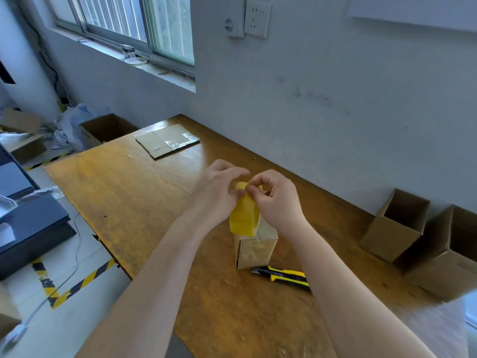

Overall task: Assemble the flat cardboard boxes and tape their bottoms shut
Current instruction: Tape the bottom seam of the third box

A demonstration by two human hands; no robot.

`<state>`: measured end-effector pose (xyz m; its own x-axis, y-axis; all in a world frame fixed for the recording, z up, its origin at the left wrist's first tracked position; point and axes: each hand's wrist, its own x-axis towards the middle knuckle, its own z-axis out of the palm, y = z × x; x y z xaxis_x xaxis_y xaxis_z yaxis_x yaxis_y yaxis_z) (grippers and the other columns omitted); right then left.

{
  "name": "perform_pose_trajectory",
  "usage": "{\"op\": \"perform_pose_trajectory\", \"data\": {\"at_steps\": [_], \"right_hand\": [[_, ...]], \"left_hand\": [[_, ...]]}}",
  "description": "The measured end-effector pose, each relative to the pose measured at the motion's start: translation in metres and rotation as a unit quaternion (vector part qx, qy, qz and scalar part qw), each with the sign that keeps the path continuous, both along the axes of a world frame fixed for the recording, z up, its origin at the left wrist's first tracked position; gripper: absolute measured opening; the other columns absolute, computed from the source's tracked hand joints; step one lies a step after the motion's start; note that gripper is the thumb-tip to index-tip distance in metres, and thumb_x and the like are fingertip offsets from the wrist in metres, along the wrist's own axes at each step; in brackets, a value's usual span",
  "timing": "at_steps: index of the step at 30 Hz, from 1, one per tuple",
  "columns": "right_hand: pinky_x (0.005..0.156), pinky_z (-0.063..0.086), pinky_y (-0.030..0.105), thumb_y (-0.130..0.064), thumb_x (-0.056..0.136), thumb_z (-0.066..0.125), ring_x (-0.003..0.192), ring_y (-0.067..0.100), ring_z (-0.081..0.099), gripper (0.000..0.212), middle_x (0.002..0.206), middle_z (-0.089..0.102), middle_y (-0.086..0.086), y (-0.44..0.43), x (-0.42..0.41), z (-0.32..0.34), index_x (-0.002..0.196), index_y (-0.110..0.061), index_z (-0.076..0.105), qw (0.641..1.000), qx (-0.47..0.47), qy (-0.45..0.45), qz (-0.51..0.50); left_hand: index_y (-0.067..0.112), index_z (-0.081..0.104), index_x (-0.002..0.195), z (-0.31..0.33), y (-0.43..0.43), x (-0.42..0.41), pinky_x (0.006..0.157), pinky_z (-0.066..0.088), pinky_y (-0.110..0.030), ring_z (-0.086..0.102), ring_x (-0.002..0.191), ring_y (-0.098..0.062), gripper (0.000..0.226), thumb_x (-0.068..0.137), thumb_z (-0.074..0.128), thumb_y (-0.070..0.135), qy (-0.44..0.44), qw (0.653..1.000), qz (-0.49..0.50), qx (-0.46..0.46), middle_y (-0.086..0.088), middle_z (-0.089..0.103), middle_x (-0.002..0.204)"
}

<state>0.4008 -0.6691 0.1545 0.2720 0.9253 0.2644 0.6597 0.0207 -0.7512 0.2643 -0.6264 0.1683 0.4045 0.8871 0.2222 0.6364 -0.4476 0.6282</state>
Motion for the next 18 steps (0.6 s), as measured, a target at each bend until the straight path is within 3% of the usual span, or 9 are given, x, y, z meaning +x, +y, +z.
{"op": "perform_pose_trajectory", "data": {"at_steps": [2,5,8,10,11,14,18], "right_hand": [[0.077,0.050,0.033,-0.022,0.091,0.066,0.089,0.012,0.055,0.006,0.093,0.063,-0.007,-0.001,0.003,0.004,0.088,-0.019,0.070,0.998,0.001,-0.057,0.008],[0.080,0.053,0.034,-0.021,0.089,0.068,0.088,0.009,0.059,0.008,0.096,0.068,-0.006,-0.004,0.011,0.006,0.091,-0.017,0.075,0.999,0.029,-0.044,0.003],[0.087,0.054,0.029,-0.027,0.090,0.068,0.104,0.008,0.062,0.024,0.116,0.067,-0.005,-0.011,0.009,-0.001,0.111,-0.017,0.073,0.998,0.067,-0.008,-0.019],[0.087,0.050,0.022,-0.044,0.089,0.064,0.109,0.004,0.057,0.052,0.122,0.060,-0.011,-0.017,0.005,-0.007,0.134,-0.021,0.055,0.997,0.032,0.062,-0.034],[0.085,0.049,0.022,-0.052,0.087,0.062,0.107,0.004,0.056,0.058,0.119,0.058,-0.013,-0.019,0.007,-0.010,0.136,-0.023,0.050,0.995,-0.002,0.090,-0.039],[0.073,0.053,0.031,-0.062,0.083,0.060,0.082,0.012,0.062,0.045,0.089,0.066,-0.004,-0.023,0.021,-0.020,0.100,-0.020,0.064,0.993,-0.084,0.085,0.013],[0.060,0.044,0.030,-0.065,0.077,0.061,0.061,0.012,0.055,0.051,0.064,0.059,0.004,-0.026,0.033,-0.019,0.074,-0.014,0.066,0.988,-0.056,0.139,0.026]], "left_hand": [[0.019,0.074,0.102,0.003,-0.001,0.002,0.073,0.042,-0.023,0.057,0.092,-0.015,0.015,0.089,0.068,0.017,0.018,0.995,-0.011,0.097,0.006,0.060,0.097],[0.018,0.074,0.089,0.001,-0.002,0.007,0.059,0.032,-0.015,0.053,0.077,-0.012,0.009,0.091,0.065,0.016,0.003,0.992,-0.002,0.126,0.009,0.061,0.085],[0.018,0.070,0.085,-0.002,-0.004,0.015,0.062,0.038,-0.021,0.054,0.076,-0.013,0.010,0.091,0.063,0.015,-0.043,0.992,0.036,0.110,0.006,0.063,0.087],[0.018,0.068,0.086,-0.004,-0.006,0.020,0.065,0.040,-0.023,0.055,0.079,-0.013,0.010,0.092,0.061,0.015,-0.056,0.993,0.061,0.083,0.006,0.063,0.089],[0.018,0.068,0.087,-0.004,-0.006,0.021,0.065,0.040,-0.021,0.056,0.081,-0.012,0.010,0.093,0.060,0.015,-0.063,0.993,0.072,0.069,0.006,0.063,0.089],[0.017,0.067,0.087,-0.004,-0.004,0.019,0.065,0.046,-0.020,0.061,0.082,-0.013,0.009,0.094,0.062,0.019,-0.103,0.990,0.100,0.018,0.004,0.065,0.086],[0.021,0.068,0.074,-0.022,0.004,0.015,0.072,0.059,-0.043,0.068,0.072,-0.020,0.014,0.088,0.069,0.020,-0.165,0.975,0.119,-0.090,0.003,0.068,0.073]]}}
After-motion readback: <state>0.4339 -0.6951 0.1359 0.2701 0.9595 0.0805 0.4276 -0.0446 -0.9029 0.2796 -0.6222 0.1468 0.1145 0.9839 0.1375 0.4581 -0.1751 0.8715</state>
